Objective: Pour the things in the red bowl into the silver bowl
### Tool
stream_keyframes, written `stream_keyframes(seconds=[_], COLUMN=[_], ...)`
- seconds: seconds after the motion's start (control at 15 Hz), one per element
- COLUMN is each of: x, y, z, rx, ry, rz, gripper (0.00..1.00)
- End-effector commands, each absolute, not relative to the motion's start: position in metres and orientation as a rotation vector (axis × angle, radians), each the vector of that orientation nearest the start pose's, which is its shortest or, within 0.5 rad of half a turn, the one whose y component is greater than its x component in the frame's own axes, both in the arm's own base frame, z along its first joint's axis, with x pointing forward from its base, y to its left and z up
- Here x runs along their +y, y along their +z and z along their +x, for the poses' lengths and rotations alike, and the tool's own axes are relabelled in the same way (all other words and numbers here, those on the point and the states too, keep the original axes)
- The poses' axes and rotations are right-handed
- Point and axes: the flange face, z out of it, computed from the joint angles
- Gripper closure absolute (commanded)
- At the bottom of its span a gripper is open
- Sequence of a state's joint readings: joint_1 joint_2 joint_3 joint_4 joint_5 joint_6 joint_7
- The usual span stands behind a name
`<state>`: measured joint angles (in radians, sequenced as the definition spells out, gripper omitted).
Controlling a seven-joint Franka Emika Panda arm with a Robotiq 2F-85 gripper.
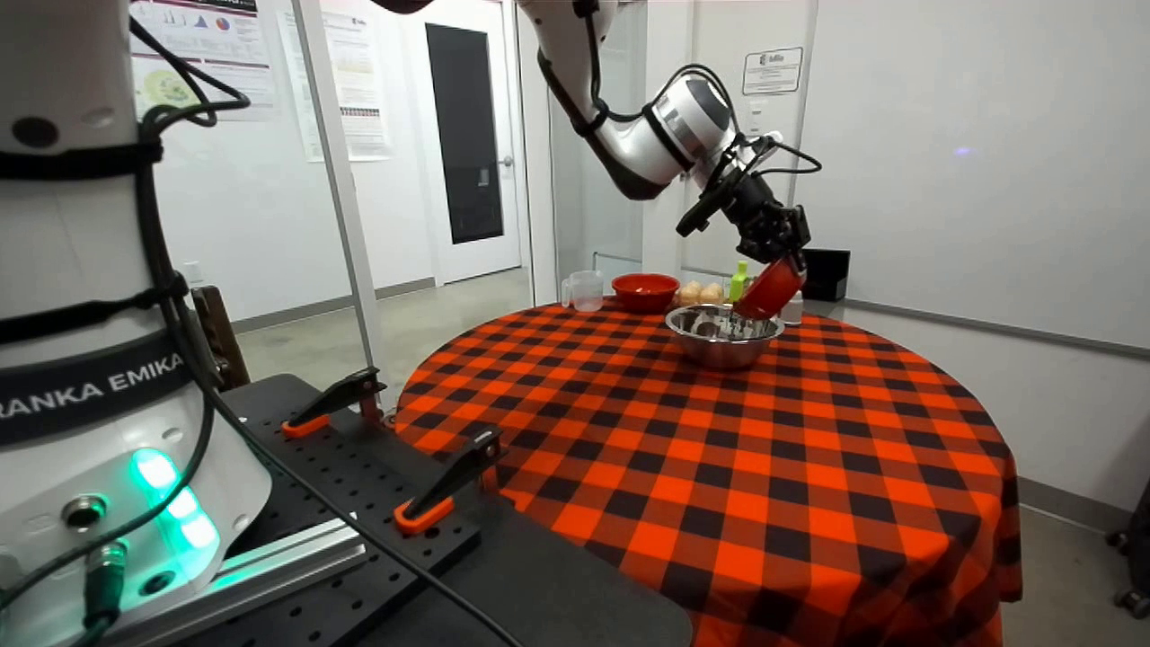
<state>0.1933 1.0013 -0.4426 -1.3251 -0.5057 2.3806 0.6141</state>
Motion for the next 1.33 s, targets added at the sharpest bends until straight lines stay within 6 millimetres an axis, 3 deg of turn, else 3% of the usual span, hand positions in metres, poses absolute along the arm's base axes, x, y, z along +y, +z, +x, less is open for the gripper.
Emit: stream_keyframes(seconds=[0.0, 0.33, 1.27], x=[-0.087, -0.063, -0.033], y=[0.179, 0.183, 0.210], z=[0.737, 0.722, 0.652], rx=[-0.272, -0.198, -0.065], ry=[0.387, 0.481, 0.648], rz=[2.340, 2.275, 2.098], gripper=[0.97, 0.97, 0.97])
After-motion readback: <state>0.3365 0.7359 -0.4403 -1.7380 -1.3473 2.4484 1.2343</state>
